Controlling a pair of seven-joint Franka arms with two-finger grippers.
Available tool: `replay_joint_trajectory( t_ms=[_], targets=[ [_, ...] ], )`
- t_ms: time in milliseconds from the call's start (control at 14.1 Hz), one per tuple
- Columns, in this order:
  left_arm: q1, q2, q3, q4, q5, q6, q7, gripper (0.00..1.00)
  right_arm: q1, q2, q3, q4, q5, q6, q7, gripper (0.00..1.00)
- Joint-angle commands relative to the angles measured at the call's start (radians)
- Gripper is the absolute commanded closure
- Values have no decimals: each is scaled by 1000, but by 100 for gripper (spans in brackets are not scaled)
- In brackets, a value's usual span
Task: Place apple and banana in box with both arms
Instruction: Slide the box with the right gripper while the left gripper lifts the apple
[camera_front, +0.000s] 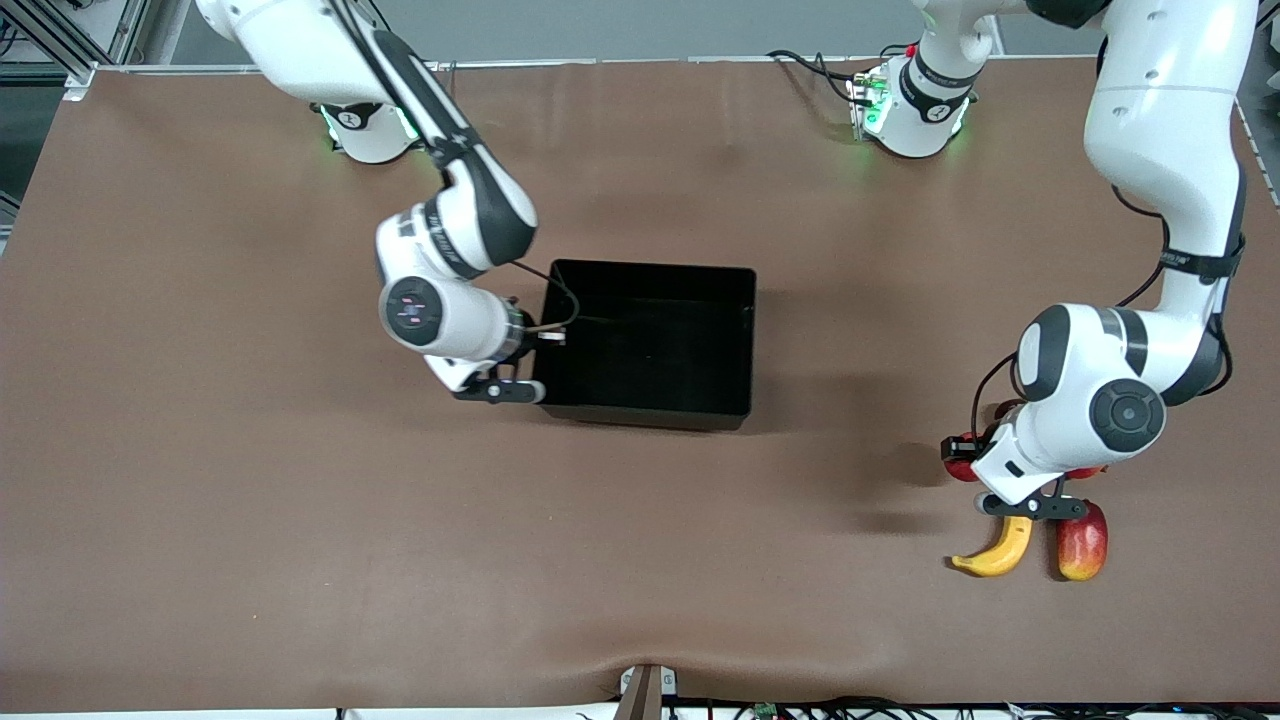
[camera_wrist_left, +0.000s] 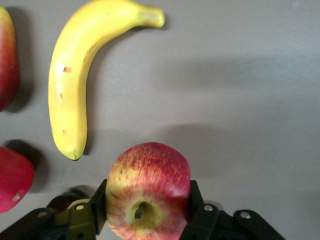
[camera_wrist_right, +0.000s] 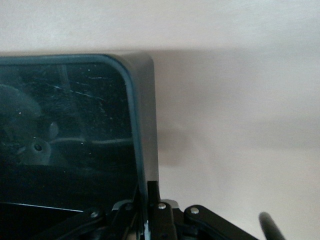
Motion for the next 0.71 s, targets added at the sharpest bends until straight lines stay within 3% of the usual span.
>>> replay_joint_trajectory(
  t_ms=[0, 213, 356, 640],
  targets=[
    [-2, -84, -34, -11, 17, -40, -3, 100, 67, 113, -12, 120, 19, 57, 108, 100],
    [-4, -90, -86, 47, 8, -112, -13, 100, 91, 155, -17, 138, 17, 90, 161, 100],
    [-4, -92, -126, 50, 3, -129, -35, 100, 89, 152, -18, 135, 13, 87, 211, 1],
    [-8, -89, -203, 50, 11, -141, -173, 100, 127, 137, -24, 141, -27, 58, 259, 0]
  ],
)
